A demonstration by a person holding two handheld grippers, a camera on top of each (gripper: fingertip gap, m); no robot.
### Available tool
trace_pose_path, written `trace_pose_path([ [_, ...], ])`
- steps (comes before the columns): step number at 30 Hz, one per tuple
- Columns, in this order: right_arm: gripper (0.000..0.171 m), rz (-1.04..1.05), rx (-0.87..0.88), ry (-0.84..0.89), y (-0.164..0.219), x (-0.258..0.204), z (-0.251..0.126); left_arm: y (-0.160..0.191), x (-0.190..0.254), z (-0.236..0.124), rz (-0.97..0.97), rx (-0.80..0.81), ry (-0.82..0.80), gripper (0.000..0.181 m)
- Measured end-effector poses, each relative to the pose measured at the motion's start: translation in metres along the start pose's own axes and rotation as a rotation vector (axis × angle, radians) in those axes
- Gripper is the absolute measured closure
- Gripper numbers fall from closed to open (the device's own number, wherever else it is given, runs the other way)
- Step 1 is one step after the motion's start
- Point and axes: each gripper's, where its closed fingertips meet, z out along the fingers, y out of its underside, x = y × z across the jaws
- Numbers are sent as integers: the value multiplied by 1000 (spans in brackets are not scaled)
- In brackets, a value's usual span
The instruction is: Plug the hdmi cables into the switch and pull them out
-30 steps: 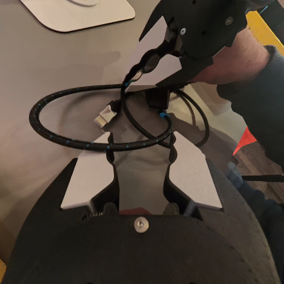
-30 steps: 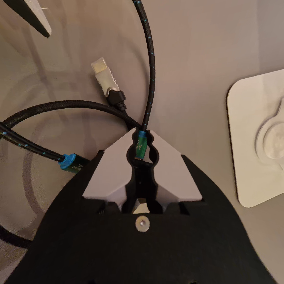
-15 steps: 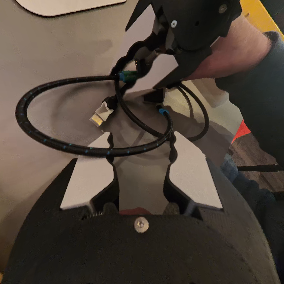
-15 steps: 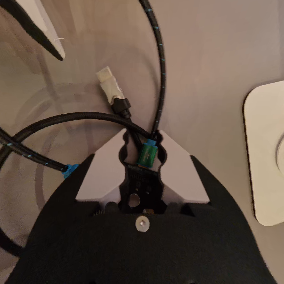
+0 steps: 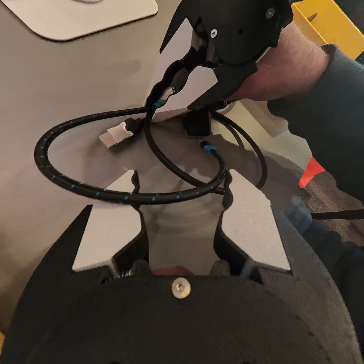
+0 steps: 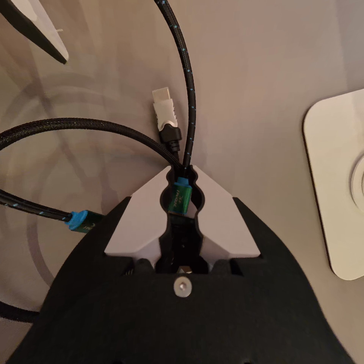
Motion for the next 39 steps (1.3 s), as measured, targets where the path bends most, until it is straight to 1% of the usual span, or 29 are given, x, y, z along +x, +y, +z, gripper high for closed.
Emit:
trace_pose_path([
  [9,164,73,54,26,6,13,-12,-10,-9,-9,-3,54,-41,95],
  [13,164,91,36,-23,9,7,-10,-10,-9,-9,-7,52,-40,95],
  [15,162,97,25,-28,10,6,-8,-7,-9,-7,-5,39,-42,95],
  [17,154,104,32,-45,8,4,-6,-3,-7,-4,-7,16,-38,95],
  [18,152,112,29,-49,8,4,-6,-1,-7,-2,-8,6,-37,95],
  [19,154,108,15,-38,10,5,-5,1,-7,-1,-8,-2,-37,95],
  [23,151,86,-36,-13,11,6,1,4,-6,3,-16,-15,-34,95],
  [33,159,29,-71,-14,4,4,5,1,-5,2,-18,1,-38,94],
  [39,162,22,-19,25,0,8,-1,-3,-11,-2,17,24,-65,93],
])
